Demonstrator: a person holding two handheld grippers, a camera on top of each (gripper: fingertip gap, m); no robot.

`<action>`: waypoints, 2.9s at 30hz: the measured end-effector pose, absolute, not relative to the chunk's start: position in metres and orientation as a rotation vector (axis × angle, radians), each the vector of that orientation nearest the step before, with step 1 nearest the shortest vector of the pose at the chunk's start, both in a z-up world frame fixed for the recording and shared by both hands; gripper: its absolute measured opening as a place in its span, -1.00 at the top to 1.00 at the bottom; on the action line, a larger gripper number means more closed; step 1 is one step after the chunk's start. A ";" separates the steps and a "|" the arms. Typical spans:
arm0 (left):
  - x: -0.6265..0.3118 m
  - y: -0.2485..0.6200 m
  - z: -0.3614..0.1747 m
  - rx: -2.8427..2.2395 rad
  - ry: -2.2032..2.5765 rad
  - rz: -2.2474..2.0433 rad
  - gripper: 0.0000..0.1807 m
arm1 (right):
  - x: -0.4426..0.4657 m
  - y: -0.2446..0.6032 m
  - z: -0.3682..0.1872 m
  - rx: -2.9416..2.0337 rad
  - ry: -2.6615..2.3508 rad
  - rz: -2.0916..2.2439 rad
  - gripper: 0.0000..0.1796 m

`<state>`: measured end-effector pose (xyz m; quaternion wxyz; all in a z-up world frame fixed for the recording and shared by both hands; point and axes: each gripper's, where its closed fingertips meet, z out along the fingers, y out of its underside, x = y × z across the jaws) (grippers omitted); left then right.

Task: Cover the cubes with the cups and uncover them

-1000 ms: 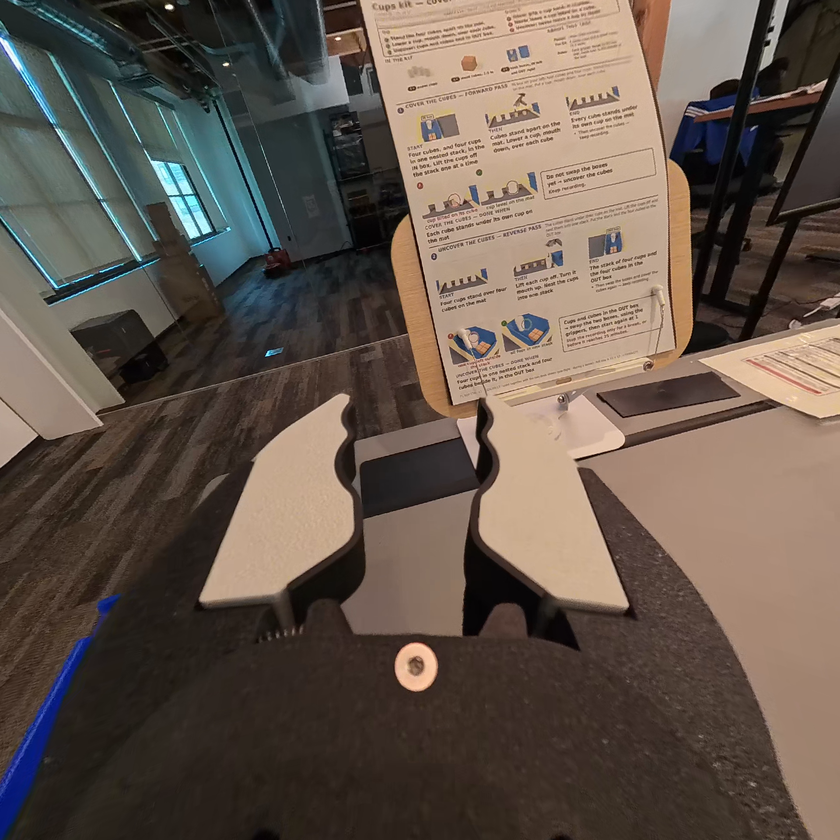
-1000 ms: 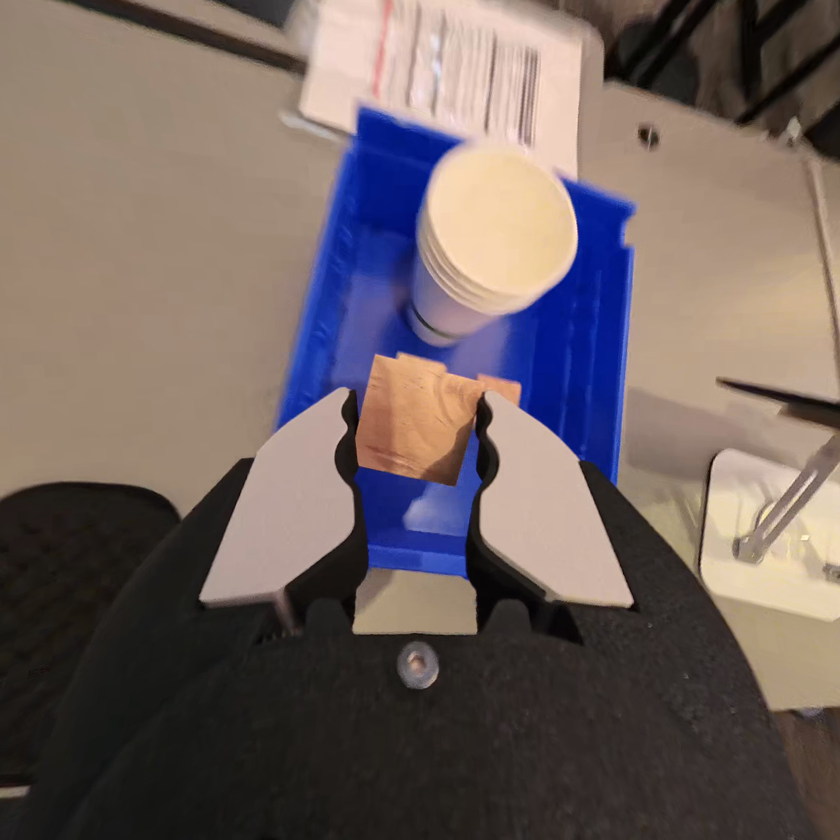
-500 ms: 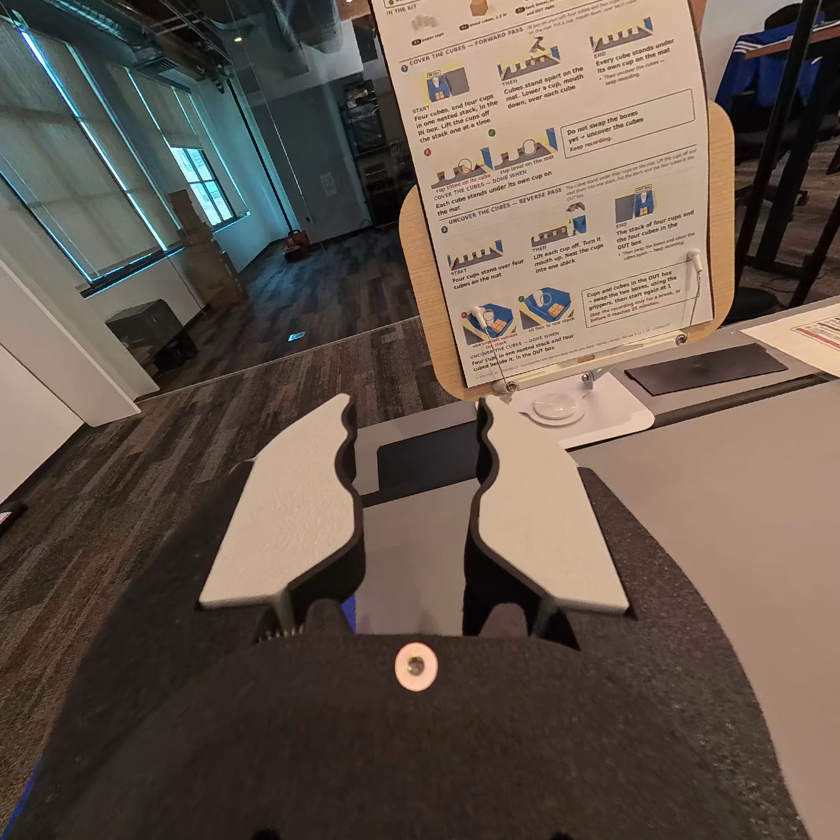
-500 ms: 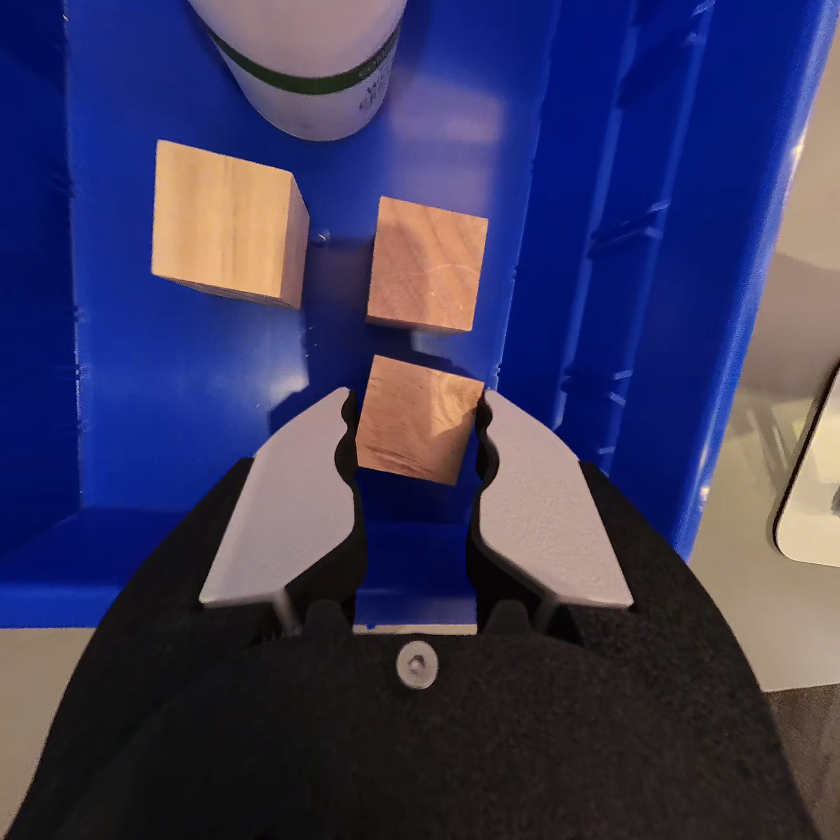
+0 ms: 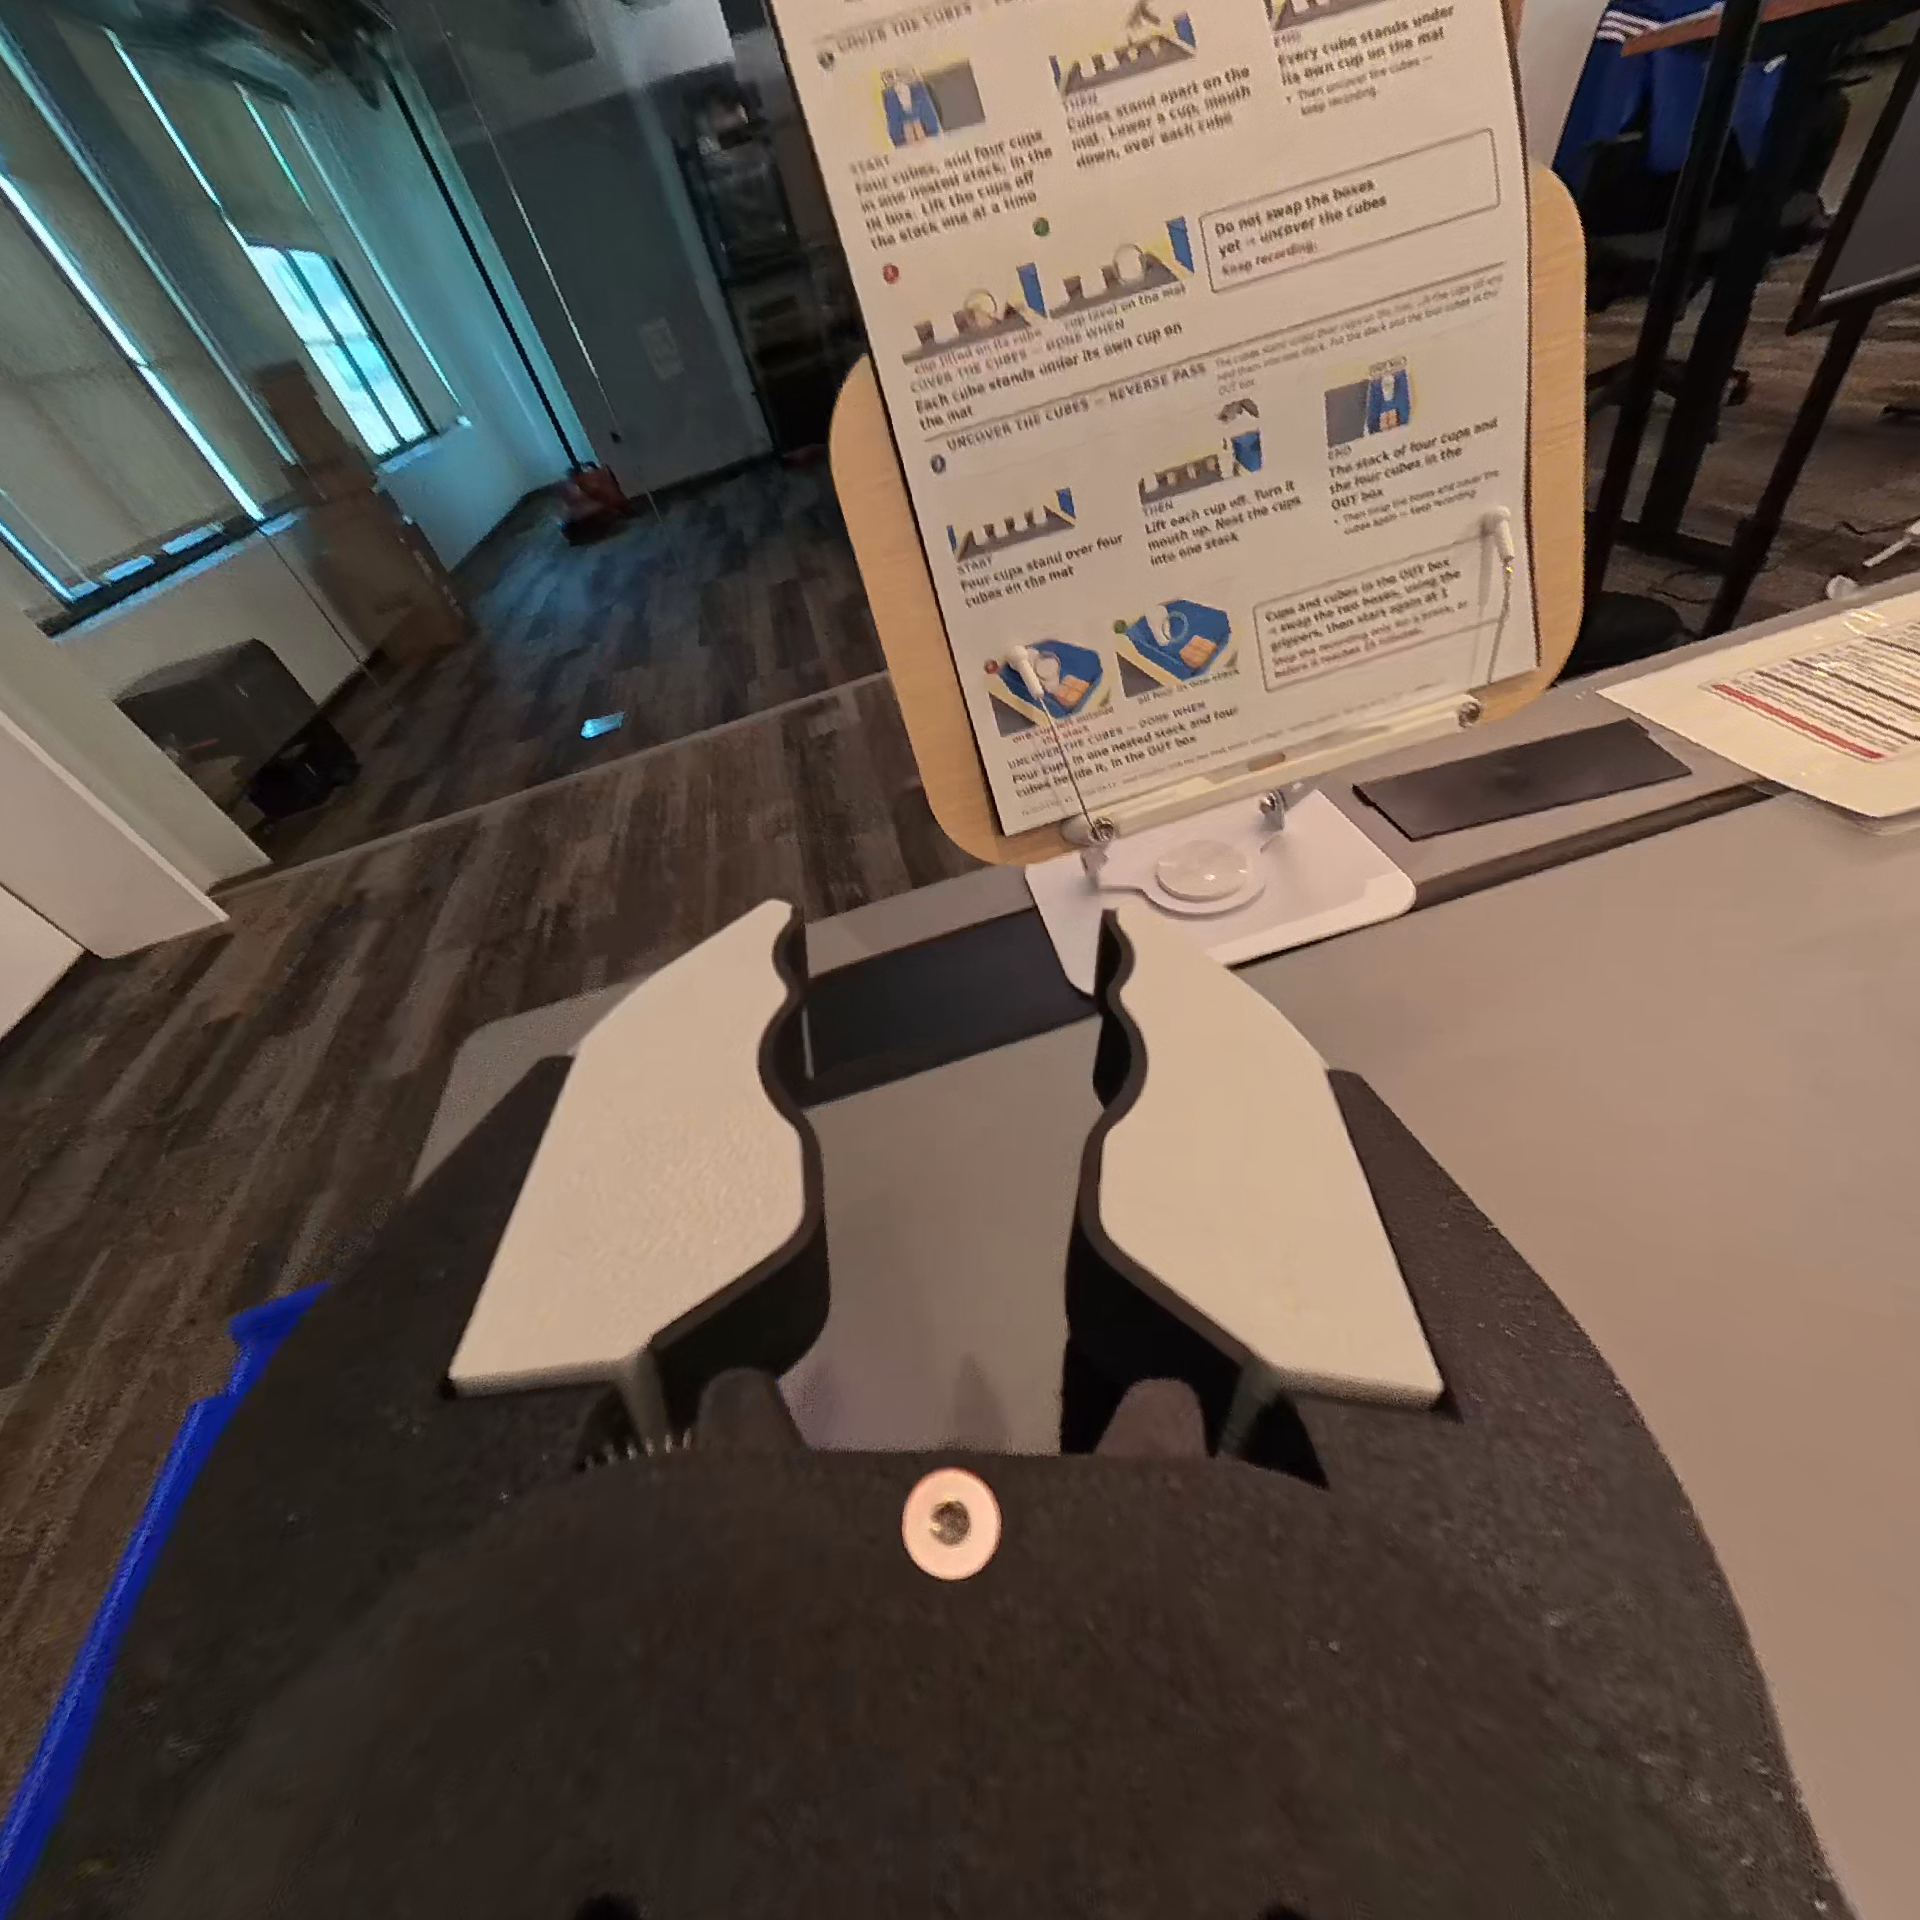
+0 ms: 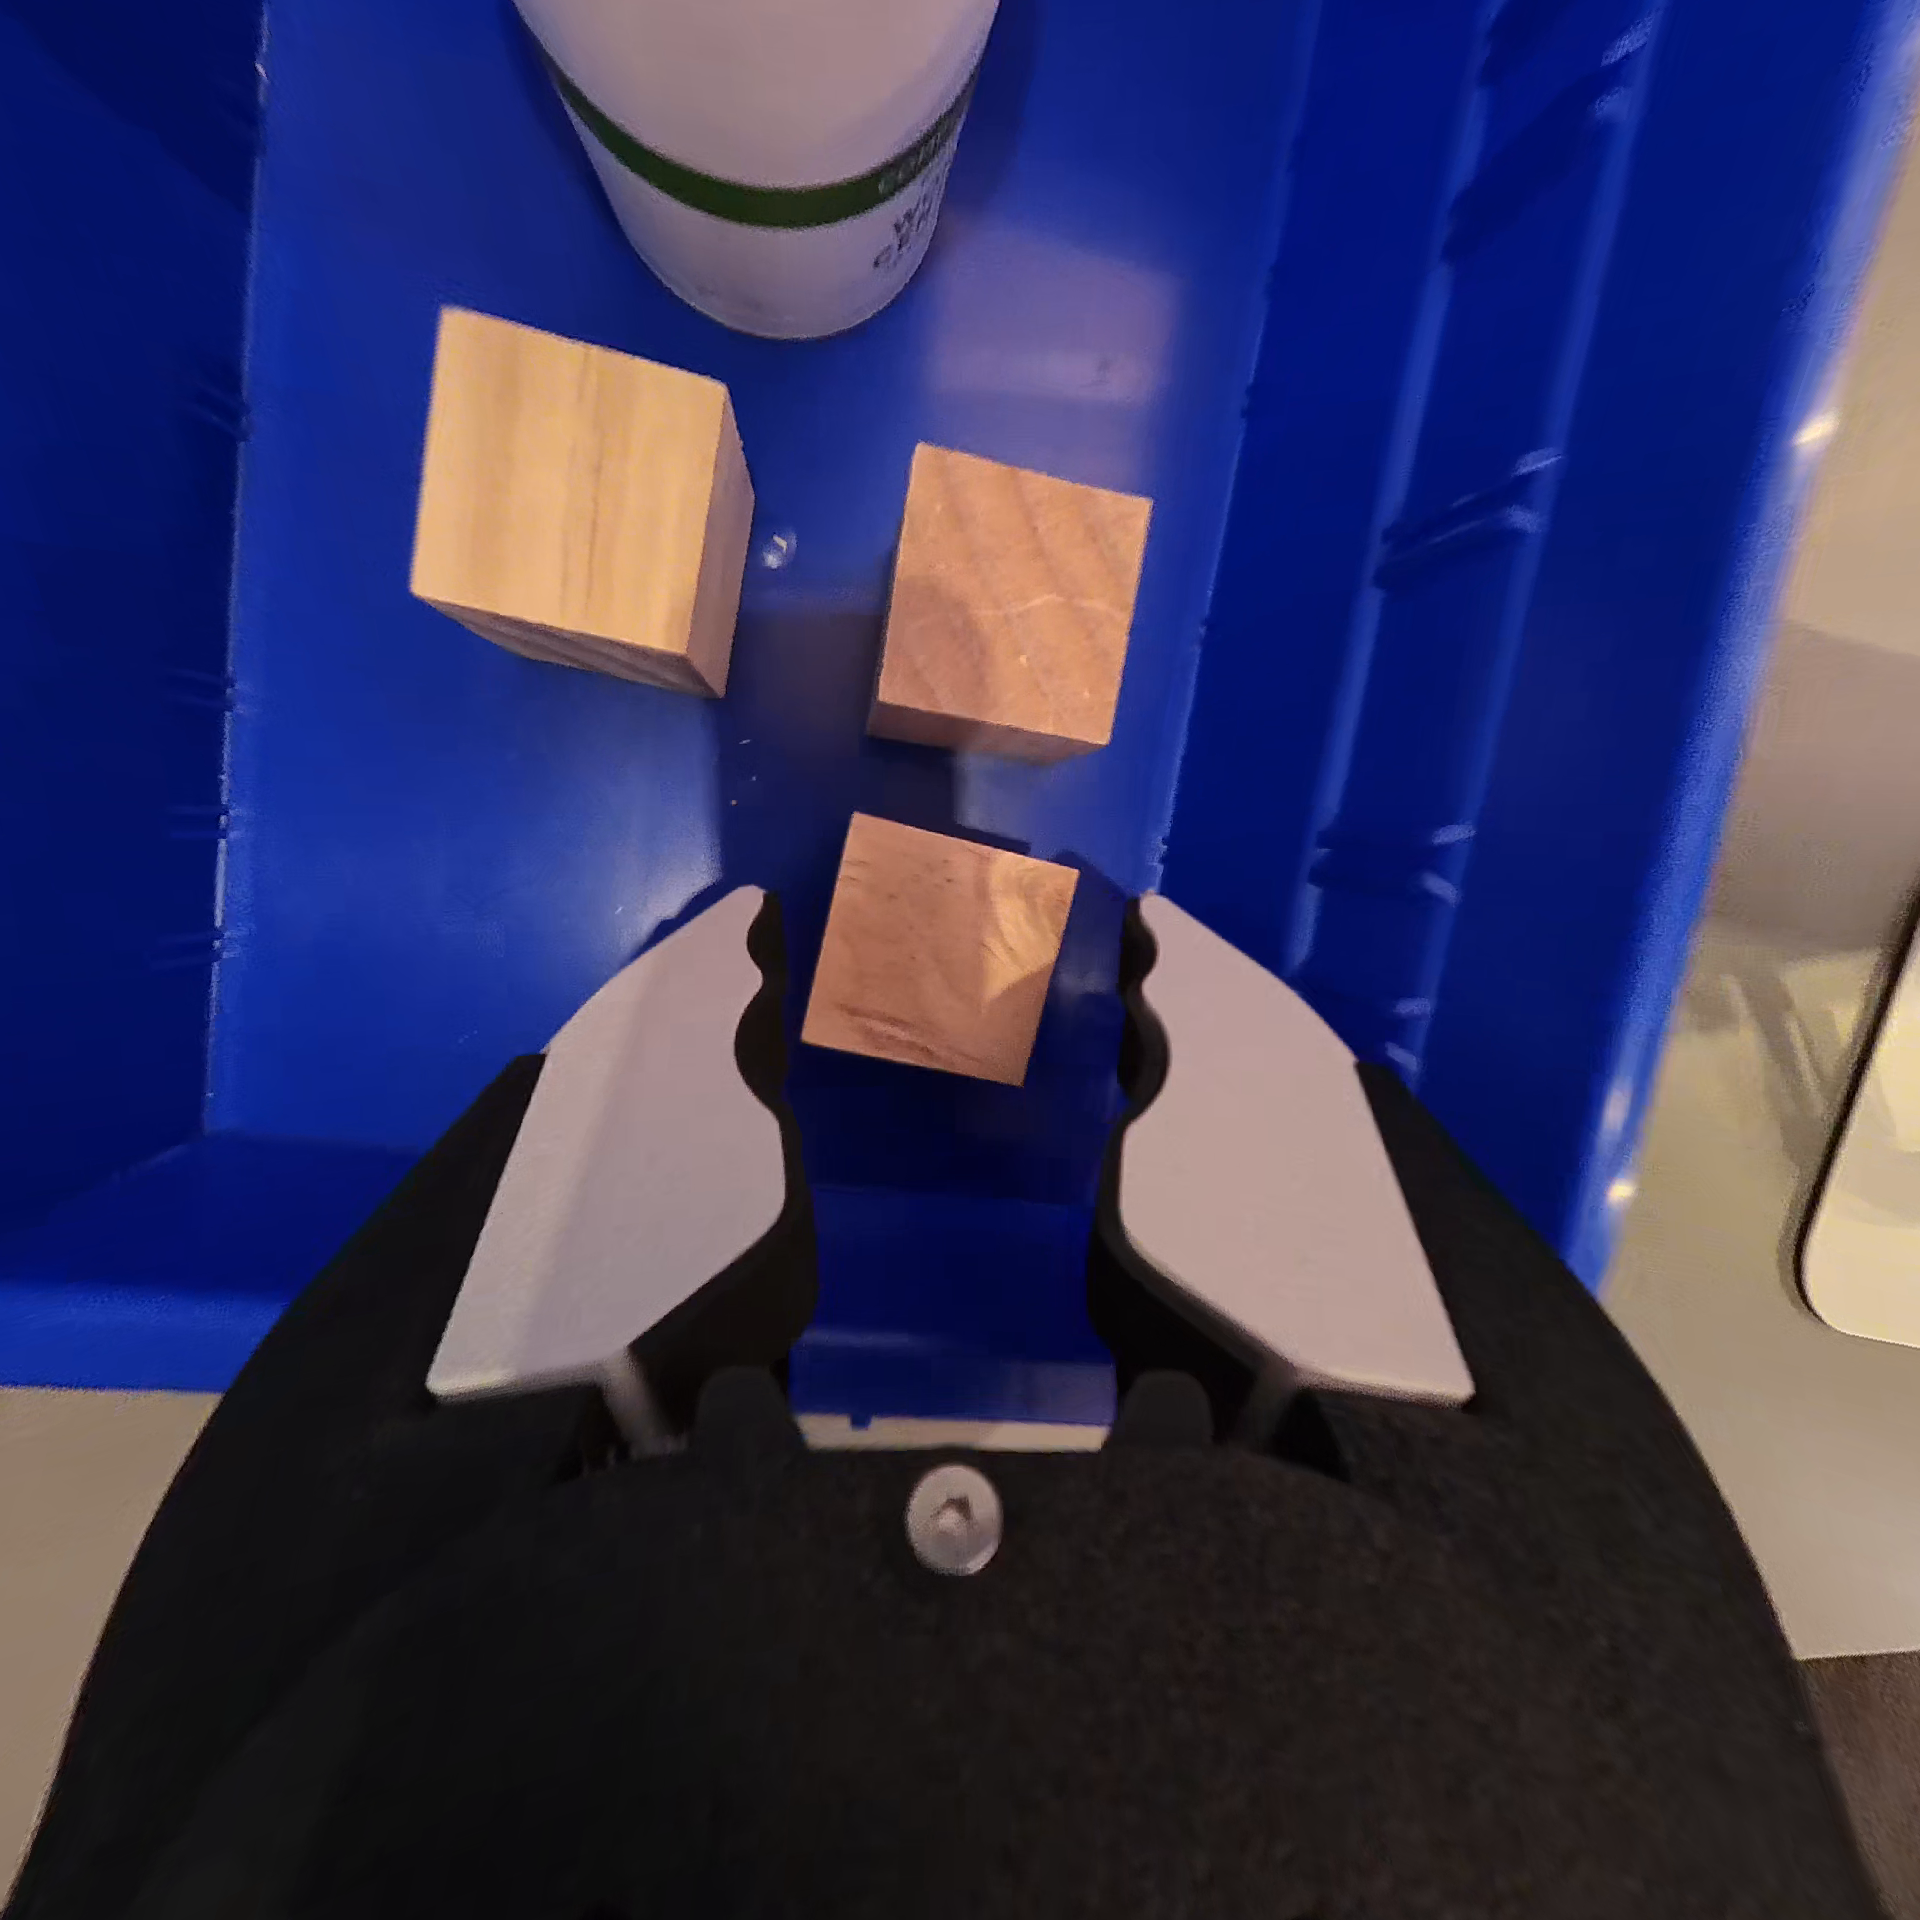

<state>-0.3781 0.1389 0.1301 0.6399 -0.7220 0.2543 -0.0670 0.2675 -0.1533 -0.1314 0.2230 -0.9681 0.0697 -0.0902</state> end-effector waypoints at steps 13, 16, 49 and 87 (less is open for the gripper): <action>-0.365 0.130 -0.029 -2.204 0.615 -0.230 0.36 | 0.196 -0.139 -0.005 -2.241 -0.008 -0.336 0.20; -0.357 0.133 -0.054 -2.265 0.551 -0.200 0.35 | 0.171 -0.137 0.001 -2.211 -0.079 -0.312 0.21; -0.281 0.114 -0.076 -2.305 0.765 -0.307 0.49 | 0.136 -0.153 -0.017 -2.135 -0.270 -0.213 0.30; -0.084 -0.147 0.036 -1.196 2.099 -0.975 0.49 | -0.096 -0.142 0.029 -1.708 -1.097 0.922 0.54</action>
